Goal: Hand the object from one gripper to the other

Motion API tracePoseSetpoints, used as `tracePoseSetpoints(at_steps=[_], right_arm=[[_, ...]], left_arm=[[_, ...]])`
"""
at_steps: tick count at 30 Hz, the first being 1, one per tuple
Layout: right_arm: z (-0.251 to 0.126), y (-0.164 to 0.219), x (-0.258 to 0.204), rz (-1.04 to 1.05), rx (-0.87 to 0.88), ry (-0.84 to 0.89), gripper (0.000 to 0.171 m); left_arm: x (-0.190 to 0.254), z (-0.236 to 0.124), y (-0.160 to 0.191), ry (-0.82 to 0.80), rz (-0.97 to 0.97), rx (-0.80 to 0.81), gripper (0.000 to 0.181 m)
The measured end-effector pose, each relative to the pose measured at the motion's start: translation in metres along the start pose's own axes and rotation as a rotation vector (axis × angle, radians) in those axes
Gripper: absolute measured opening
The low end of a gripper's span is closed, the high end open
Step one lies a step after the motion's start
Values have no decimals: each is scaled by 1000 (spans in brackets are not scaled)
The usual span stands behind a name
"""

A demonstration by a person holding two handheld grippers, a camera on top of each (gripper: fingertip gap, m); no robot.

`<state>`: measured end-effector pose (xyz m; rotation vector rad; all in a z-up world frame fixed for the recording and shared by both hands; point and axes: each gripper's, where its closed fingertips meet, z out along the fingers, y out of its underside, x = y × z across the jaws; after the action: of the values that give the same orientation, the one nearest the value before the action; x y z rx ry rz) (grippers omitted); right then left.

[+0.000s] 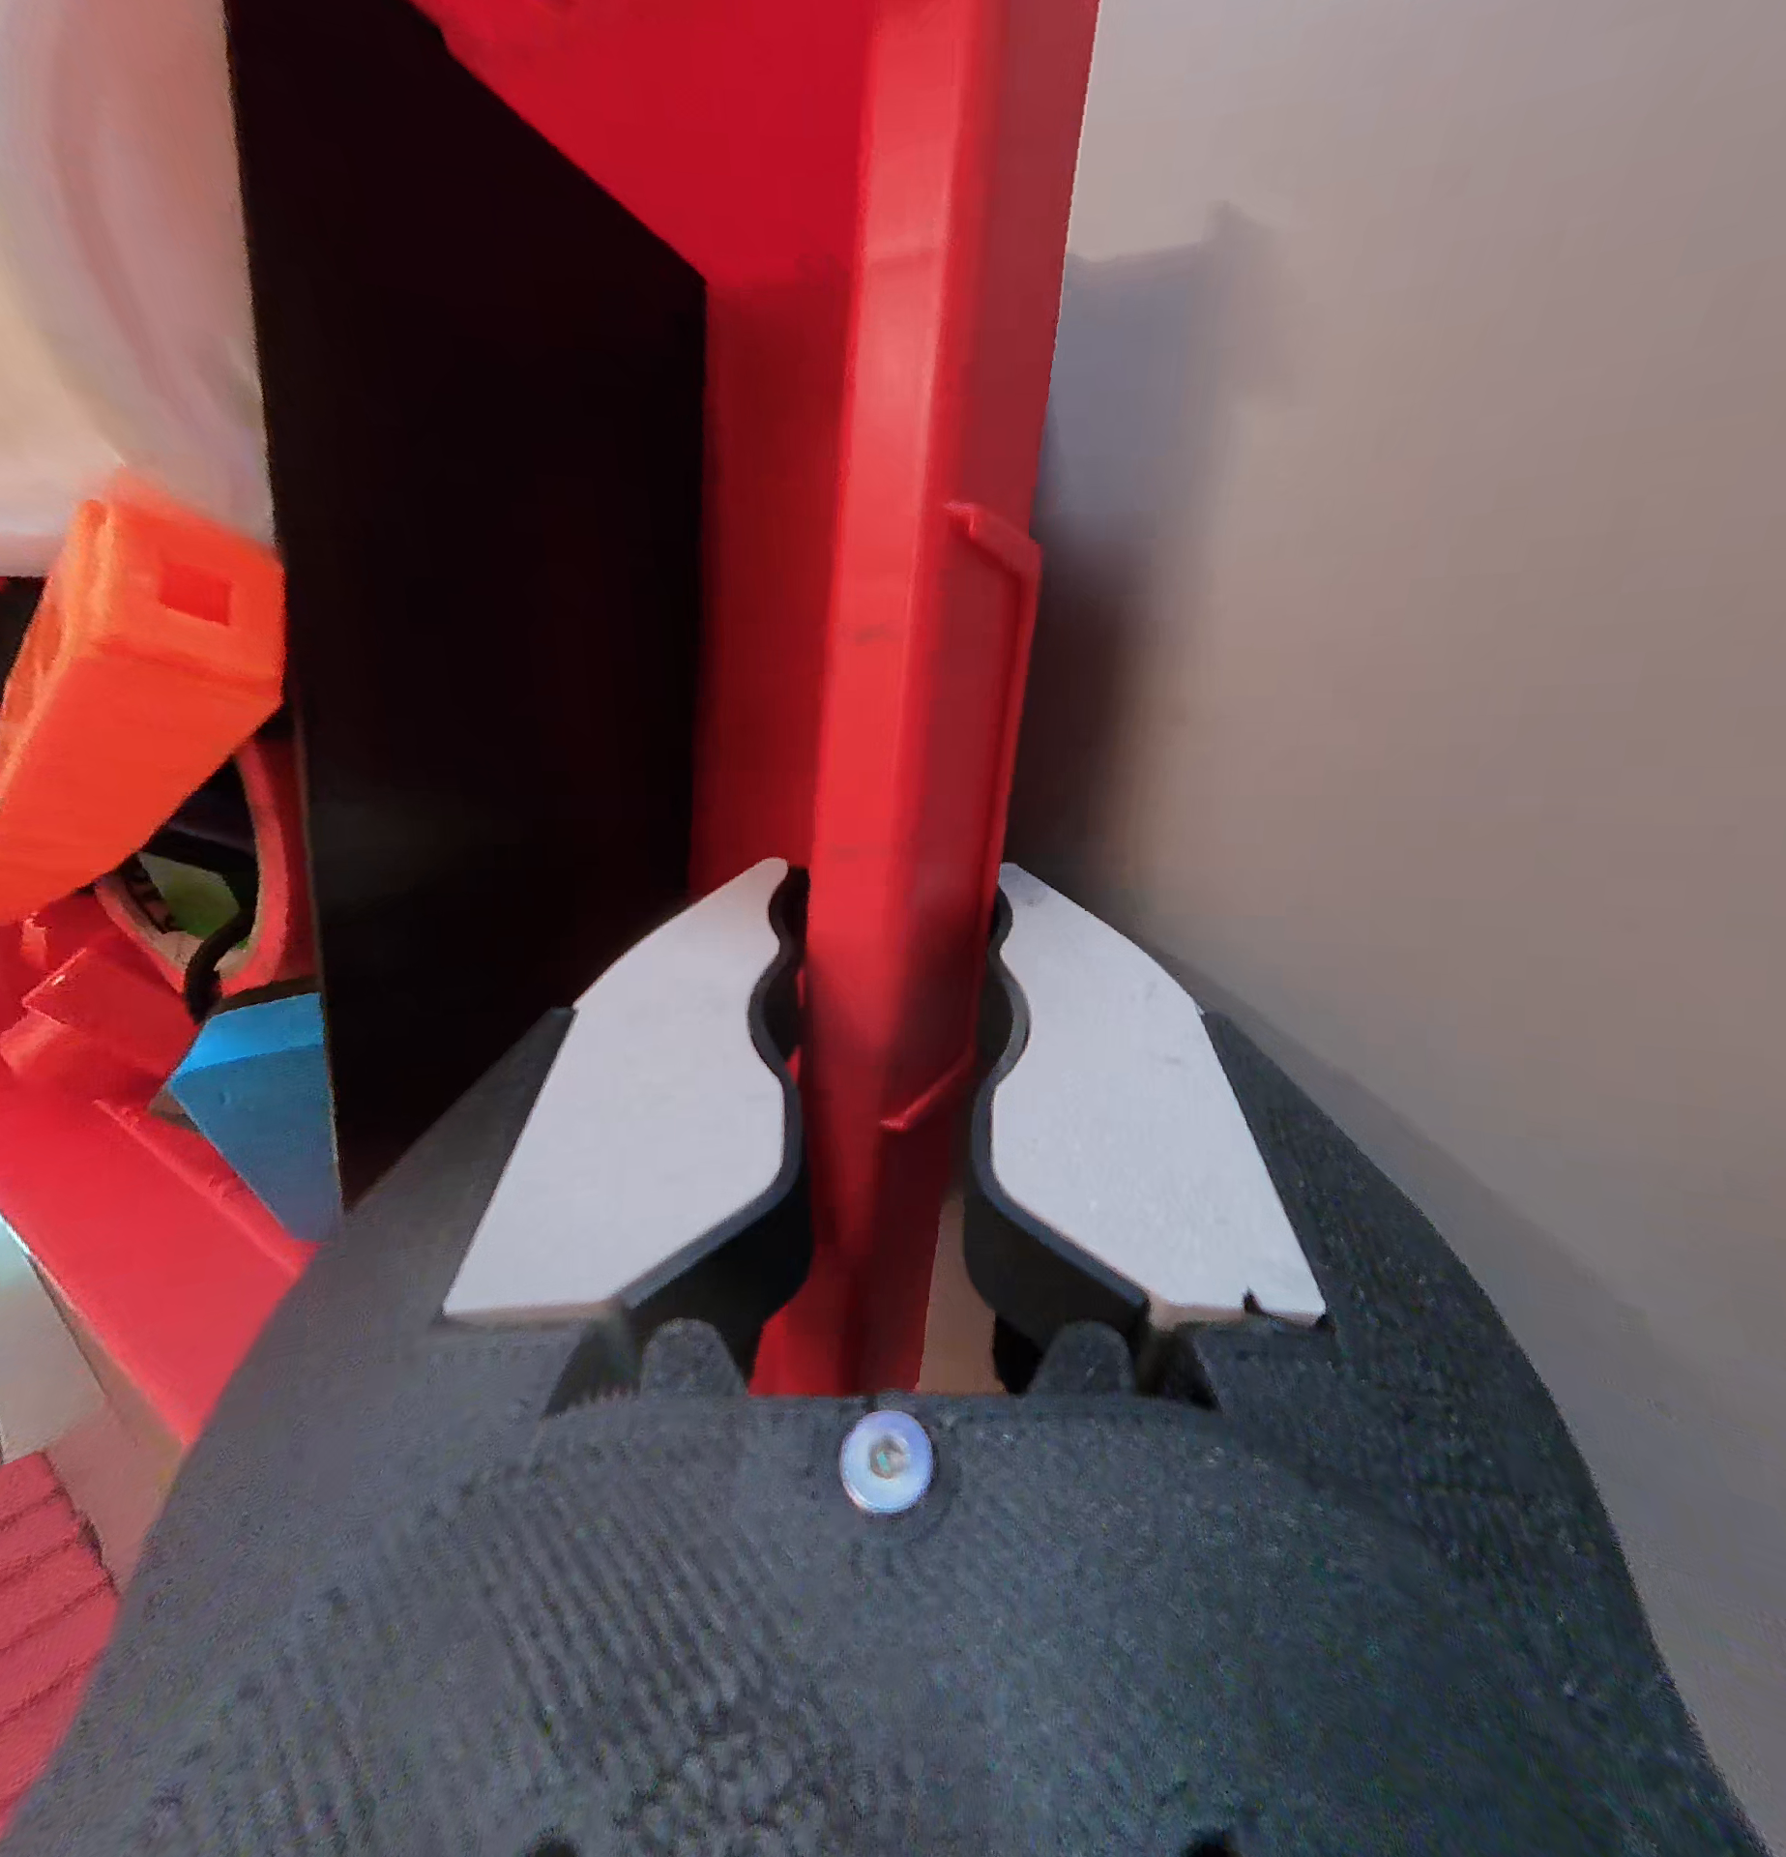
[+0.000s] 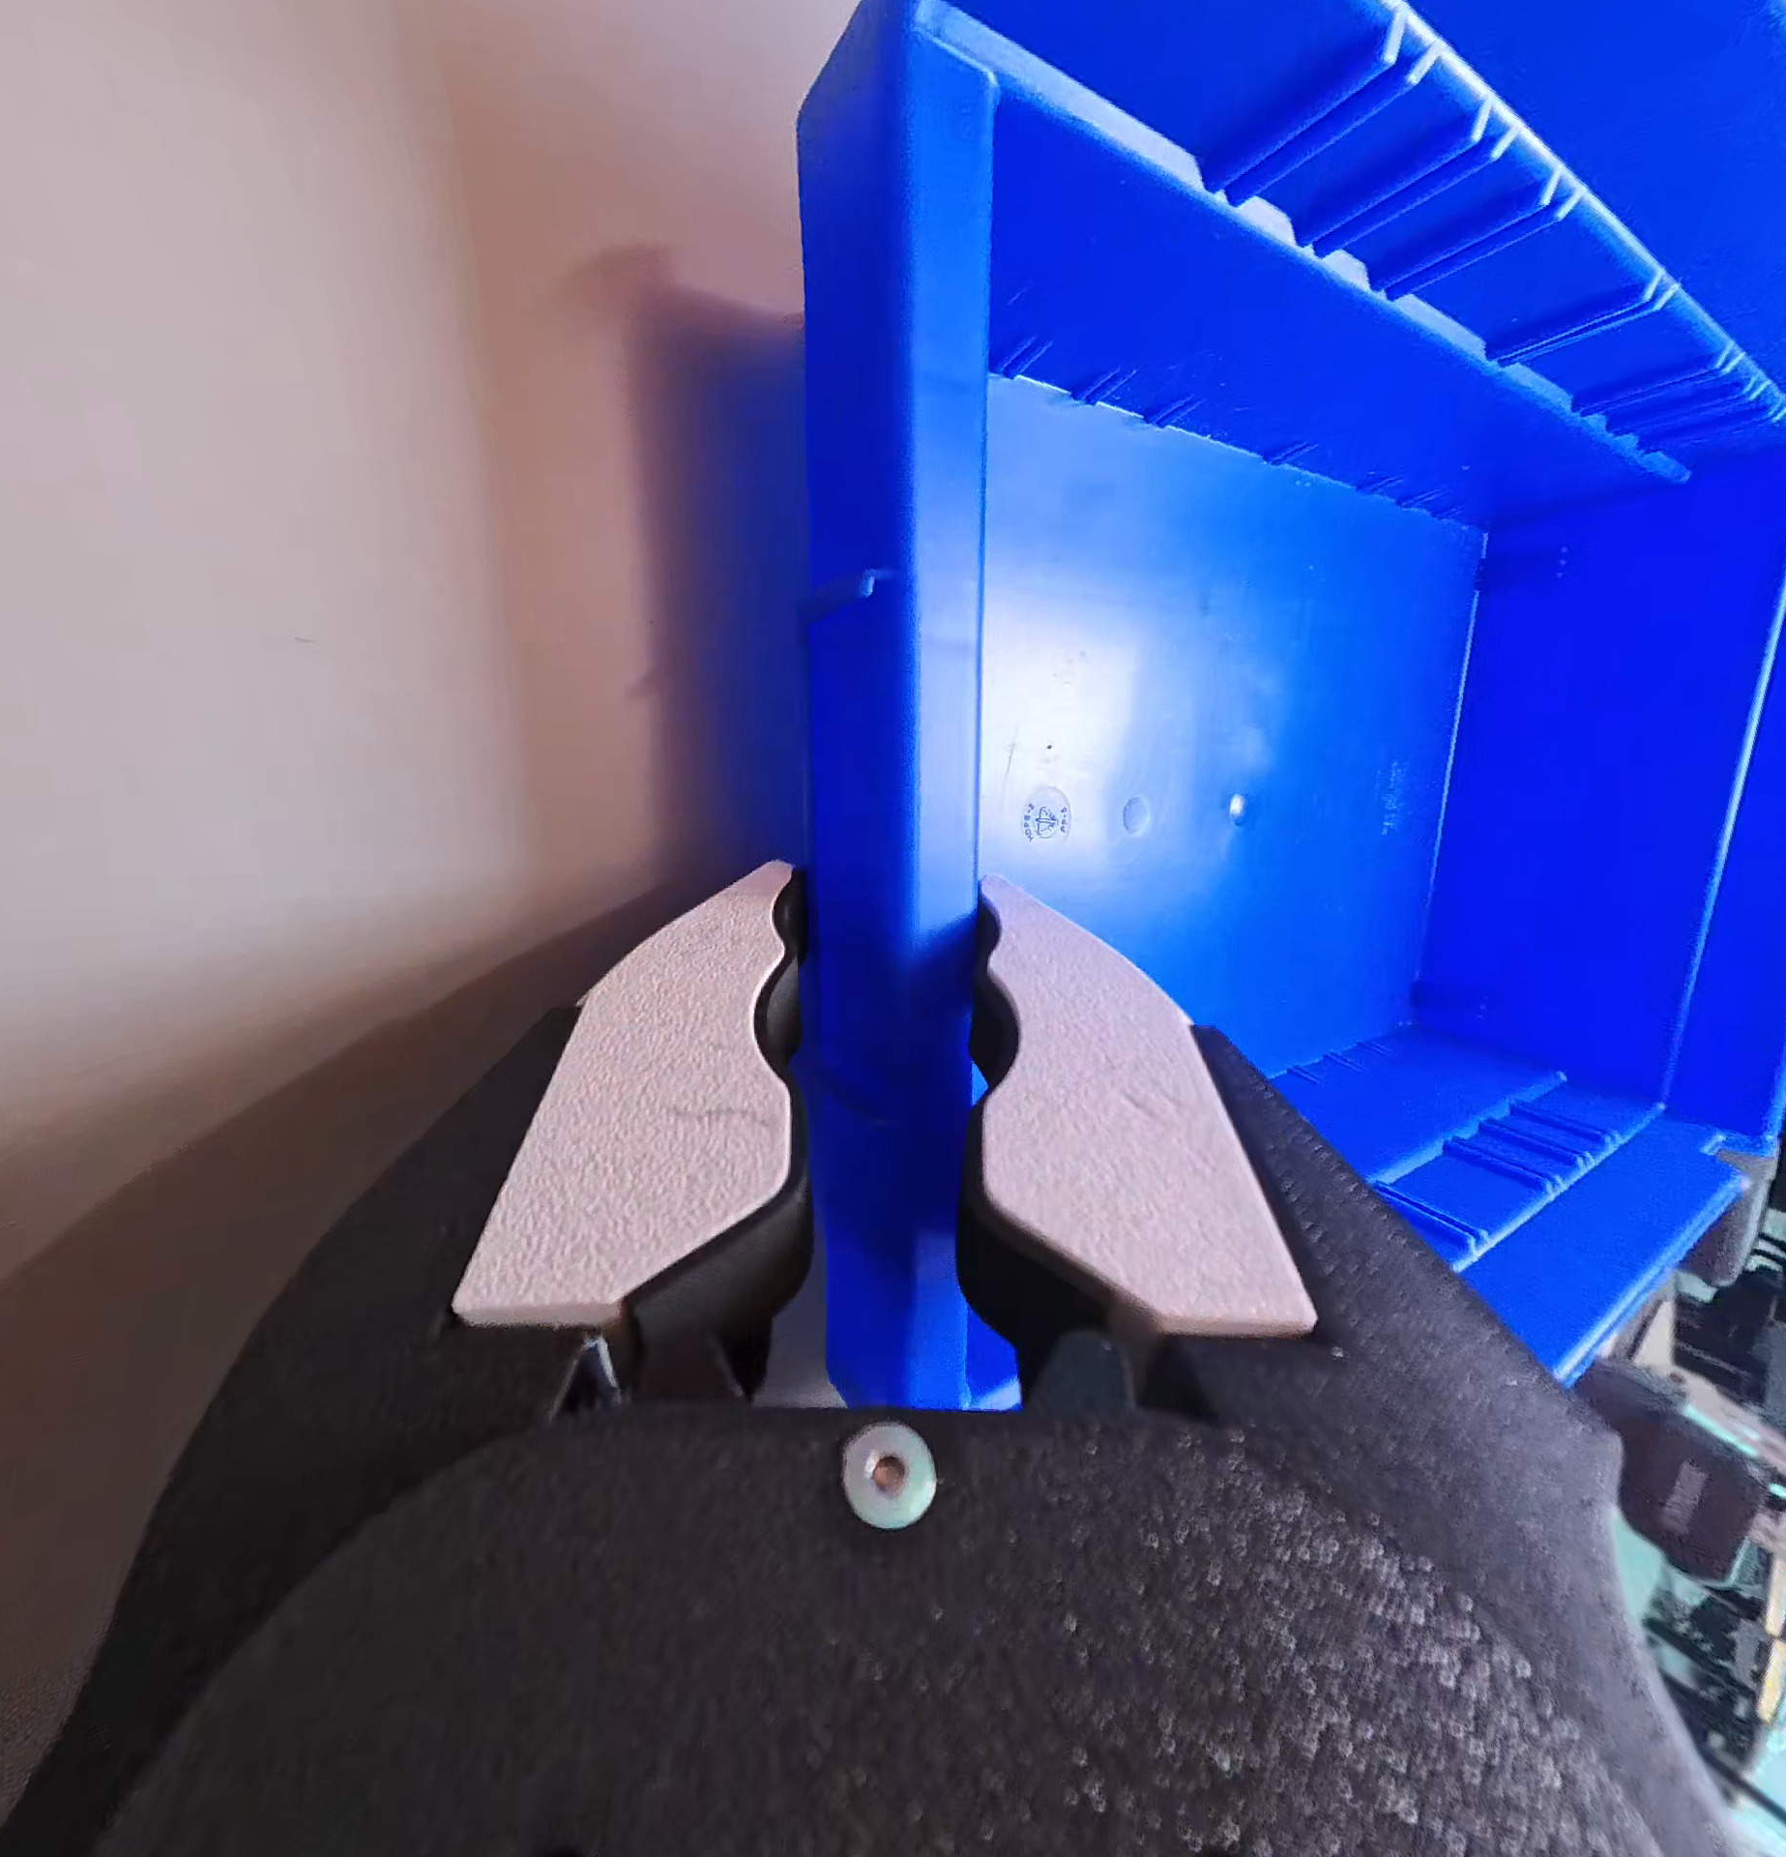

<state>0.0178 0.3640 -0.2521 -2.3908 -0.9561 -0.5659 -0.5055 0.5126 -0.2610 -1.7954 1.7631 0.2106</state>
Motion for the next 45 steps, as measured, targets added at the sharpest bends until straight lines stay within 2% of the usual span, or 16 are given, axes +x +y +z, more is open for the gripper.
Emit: tracePoseSetpoints(at_steps=[9,11,14,17,21,22,24,26,28,30,32,38,42,45], right_arm=[[10,-2,20,-110,81,42,32],[-7,-20,17,-33,198,55,38],[-53,-62,1,152,466,5,49],[-95,-96,-19,333,705,-88,47],[-110,-128,-38,532,893,-209,46],[-109,-132,-40,569,917,-223,46],[-103,-133,-43,605,943,-238,45],[-99,-132,-46,622,957,-260,42],[-96,-132,-49,641,975,-286,40],[-95,-134,-54,636,974,-299,38],[-96,-133,-59,588,971,-279,35],[-91,-122,-64,535,940,-235,29],[-84,-121,-60,574,928,-245,29],[-77,-117,-59,591,907,-242,28]], left_arm=[[-40,31,-14,-50,-135,-37,34],[-41,31,-13,-46,-167,-36,35],[-43,28,-6,-84,-175,-46,39],[-45,26,-4,-111,-211,-50,42],[-46,19,0,-123,-273,-96,51],[-46,10,-5,-119,-304,-73,48],[-54,-17,-29,-127,-385,79,45],[-72,-45,-52,-125,-492,235,41],[-95,-61,-64,-136,-556,321,42],[-121,-57,-55,-233,-429,240,42],[-144,-45,-41,-325,-172,99,39],[-172,-11,-15,-231,382,-214,42],[-173,18,-21,-217,610,-239,45],[-176,33,-26,-252,666,-201,31]])
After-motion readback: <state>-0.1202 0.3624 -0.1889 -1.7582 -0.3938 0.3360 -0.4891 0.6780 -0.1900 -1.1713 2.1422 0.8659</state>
